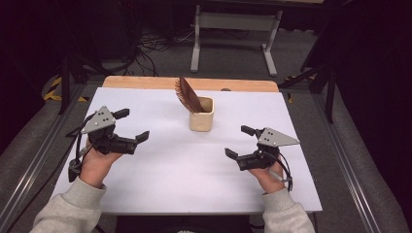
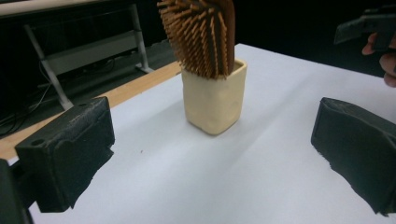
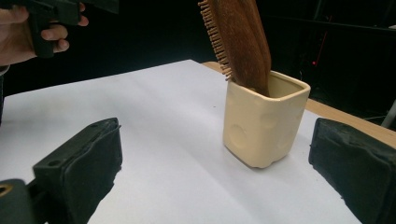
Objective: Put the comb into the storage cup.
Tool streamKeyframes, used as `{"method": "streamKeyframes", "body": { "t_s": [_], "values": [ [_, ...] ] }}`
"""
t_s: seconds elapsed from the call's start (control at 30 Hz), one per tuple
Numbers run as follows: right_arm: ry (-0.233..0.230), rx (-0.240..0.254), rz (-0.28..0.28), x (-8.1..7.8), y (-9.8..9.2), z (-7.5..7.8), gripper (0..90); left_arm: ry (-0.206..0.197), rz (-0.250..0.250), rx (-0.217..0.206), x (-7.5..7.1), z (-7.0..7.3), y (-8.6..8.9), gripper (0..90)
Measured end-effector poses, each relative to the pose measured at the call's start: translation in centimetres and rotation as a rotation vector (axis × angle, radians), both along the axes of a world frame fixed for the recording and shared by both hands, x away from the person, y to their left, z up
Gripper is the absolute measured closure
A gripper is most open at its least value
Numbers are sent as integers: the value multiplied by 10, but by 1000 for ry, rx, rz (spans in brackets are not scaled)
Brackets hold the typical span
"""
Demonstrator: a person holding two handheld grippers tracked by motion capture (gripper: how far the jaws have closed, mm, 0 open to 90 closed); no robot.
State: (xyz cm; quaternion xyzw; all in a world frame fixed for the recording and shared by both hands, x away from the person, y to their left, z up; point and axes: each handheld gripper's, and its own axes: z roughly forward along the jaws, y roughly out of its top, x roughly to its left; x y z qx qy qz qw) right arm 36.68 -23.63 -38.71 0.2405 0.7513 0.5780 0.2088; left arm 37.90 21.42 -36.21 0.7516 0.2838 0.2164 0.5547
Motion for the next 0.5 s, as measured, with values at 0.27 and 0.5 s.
{"method": "streamKeyframes", "body": {
  "t_s": [0.27,0.5],
  "values": [
    [25,-24,-10,1,-3,-5,34,39,11,-17,-7,-25,16,2],
    [46,-41,-14,0,-6,-10,31,39,7,-25,-15,-44,26,2]
  ]
}}
